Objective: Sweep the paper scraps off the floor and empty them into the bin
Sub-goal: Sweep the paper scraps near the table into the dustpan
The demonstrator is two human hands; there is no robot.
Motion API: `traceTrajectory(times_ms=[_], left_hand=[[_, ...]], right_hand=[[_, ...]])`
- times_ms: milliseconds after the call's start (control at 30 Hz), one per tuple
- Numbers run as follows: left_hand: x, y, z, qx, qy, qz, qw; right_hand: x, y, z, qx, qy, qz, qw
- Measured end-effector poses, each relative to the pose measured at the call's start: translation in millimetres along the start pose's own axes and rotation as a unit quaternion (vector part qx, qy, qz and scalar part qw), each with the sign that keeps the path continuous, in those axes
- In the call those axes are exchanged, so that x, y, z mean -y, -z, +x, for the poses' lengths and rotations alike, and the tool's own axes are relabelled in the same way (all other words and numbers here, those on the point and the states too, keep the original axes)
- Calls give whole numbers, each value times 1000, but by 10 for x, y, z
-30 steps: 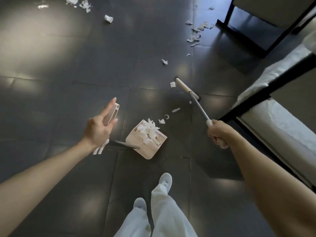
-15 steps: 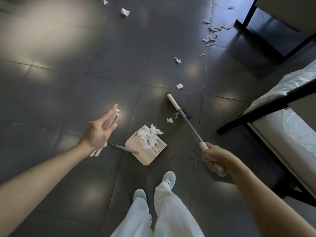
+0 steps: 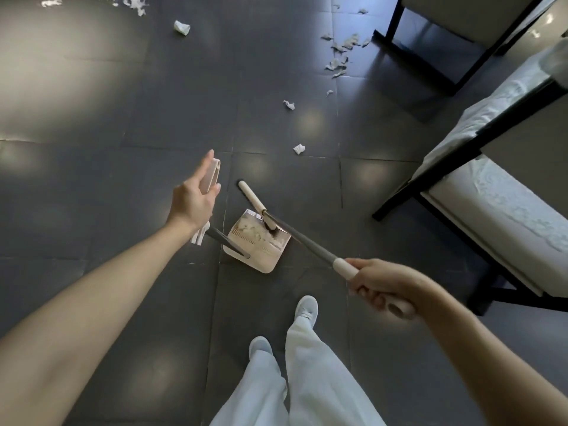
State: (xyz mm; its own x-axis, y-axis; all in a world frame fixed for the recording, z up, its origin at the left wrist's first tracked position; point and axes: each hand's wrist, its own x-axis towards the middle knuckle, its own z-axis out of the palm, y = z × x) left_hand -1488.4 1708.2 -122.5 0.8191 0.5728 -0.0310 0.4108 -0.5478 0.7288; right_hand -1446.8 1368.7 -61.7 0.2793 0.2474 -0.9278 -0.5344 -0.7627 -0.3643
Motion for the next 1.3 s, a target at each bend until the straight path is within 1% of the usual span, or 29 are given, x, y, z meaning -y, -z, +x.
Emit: traceTrajectory(times_ms=[200,333,433,567,667,733,867,967,1067,1133,1233,1300], left_hand=[[-172,-88,577,-25,-18,-4,1000],[-432,-269,1247,-35,-26,-7,999],[-605,-413,1729,-37,-18,-14,999],[-758,-639,2283,-21,-19,-27,999],[-839,-819,2661,-2,-26,-39,999],[-902,-906,2913,4,-18,-25,1000],[-1016,-1021,3373,18,0,9,1000],[-1031,-1060,3580,3,-3,42,999],[-1043,-1069,3690,-30,-22,59,998],[-1041,-1037,3777,-46,-15,66,997],[-962,-832,3939,-66,-2,59,996],[-872,-565,4086,-96,17,50,994]], right_hand=[[536,564,89,5,13,53,999],[1015,1053,392,-28,39,45,998],[1419,1426,674,-73,70,16,995],[1891,1937,1009,-122,85,-44,988],[2196,2320,1303,-145,74,-85,983],[2369,2488,1506,-149,61,-103,982],[2625,2469,1761,-141,46,-204,968],[2717,2217,1841,-90,29,-222,970],[2820,2019,1768,-37,23,-186,982],[2958,2001,1675,-19,22,-168,985],[3339,1993,1548,1,21,-107,994],[3692,1911,1489,2,37,-101,994]])
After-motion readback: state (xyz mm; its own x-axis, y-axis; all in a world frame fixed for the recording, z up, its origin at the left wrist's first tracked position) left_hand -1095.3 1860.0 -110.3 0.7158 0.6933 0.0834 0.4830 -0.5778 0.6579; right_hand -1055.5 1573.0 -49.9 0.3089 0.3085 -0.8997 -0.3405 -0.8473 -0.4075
